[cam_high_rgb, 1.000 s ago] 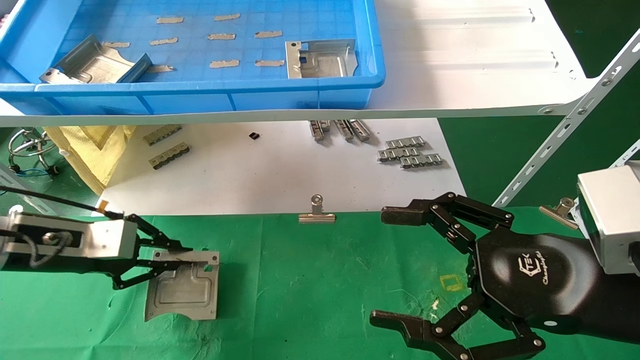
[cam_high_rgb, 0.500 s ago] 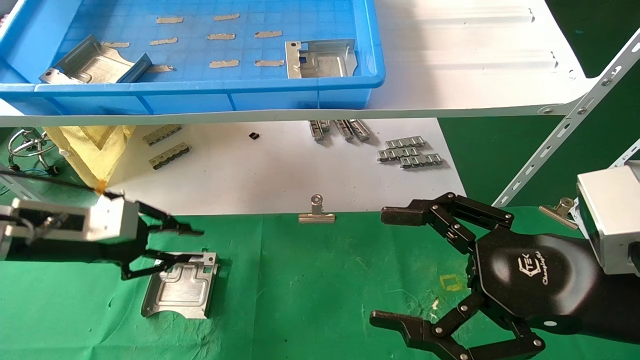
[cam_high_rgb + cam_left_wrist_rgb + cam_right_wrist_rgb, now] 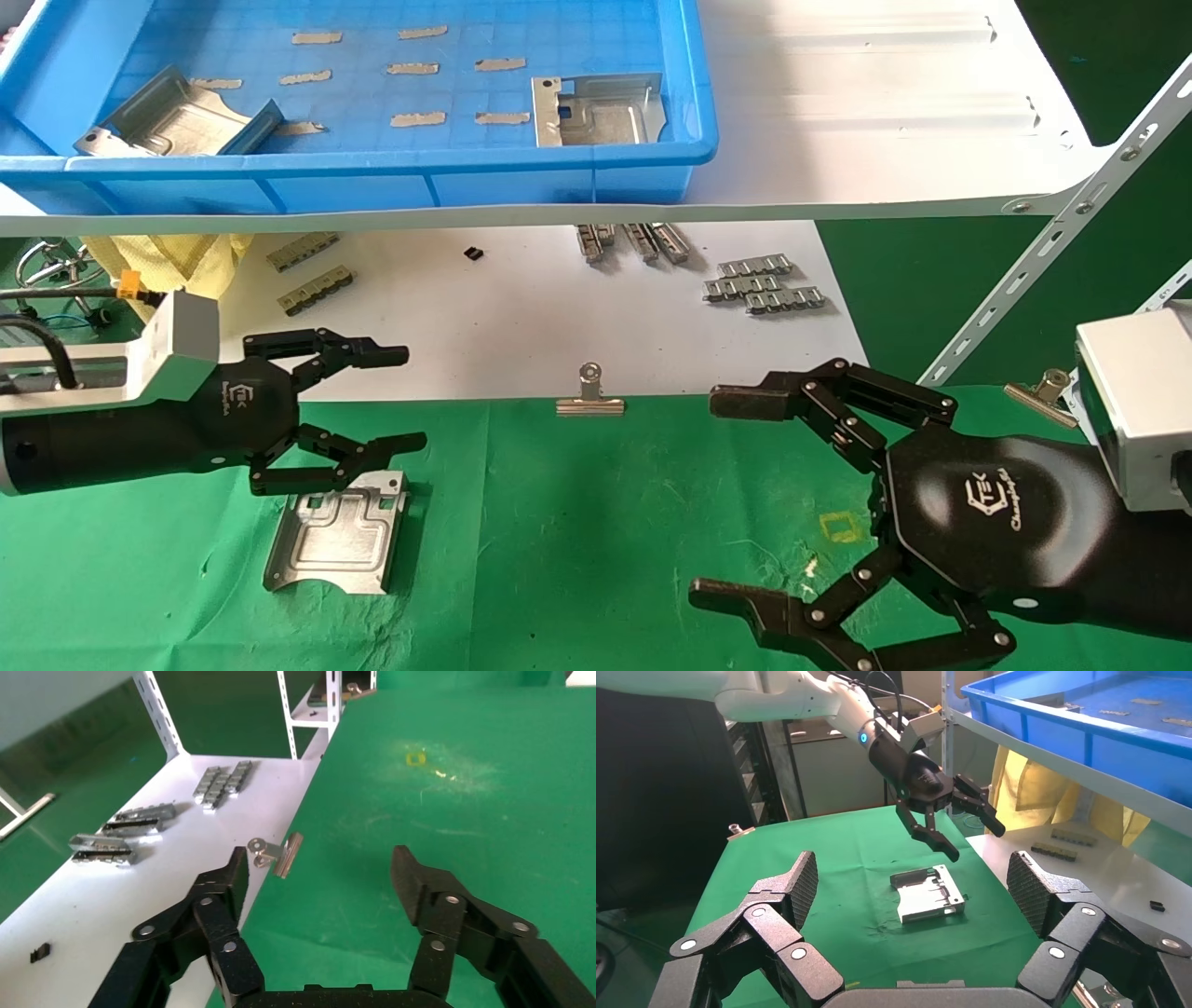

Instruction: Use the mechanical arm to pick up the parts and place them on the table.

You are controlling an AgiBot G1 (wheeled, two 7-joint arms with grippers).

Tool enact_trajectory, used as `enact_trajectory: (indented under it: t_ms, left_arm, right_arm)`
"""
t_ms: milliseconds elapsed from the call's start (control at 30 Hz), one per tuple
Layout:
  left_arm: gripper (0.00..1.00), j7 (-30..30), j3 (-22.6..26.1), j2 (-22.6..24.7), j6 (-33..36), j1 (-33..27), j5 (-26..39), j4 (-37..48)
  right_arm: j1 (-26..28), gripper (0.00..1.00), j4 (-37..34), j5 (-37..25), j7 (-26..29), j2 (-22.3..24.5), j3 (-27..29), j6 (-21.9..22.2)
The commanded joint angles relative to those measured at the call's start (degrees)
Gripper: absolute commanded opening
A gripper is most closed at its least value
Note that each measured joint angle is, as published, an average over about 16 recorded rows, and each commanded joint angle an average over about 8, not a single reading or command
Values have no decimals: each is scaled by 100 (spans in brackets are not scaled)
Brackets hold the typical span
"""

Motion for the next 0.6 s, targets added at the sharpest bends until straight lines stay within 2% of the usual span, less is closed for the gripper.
enact_trajectory:
  t_ms: [33,233,600]
  left_arm:
    - [100,-27,-11,-20,5,57,-84,-60]
    - [100,-51,-65,-26,-22,54,9,-113]
    - [100,-655,-582,-246,-132,579,-157,-1080]
  right_arm:
    - [0,100,0,0,0,0,0,0]
    - [0,100,0,0,0,0,0,0]
    - [0,100,-1,1,0,0,0,0]
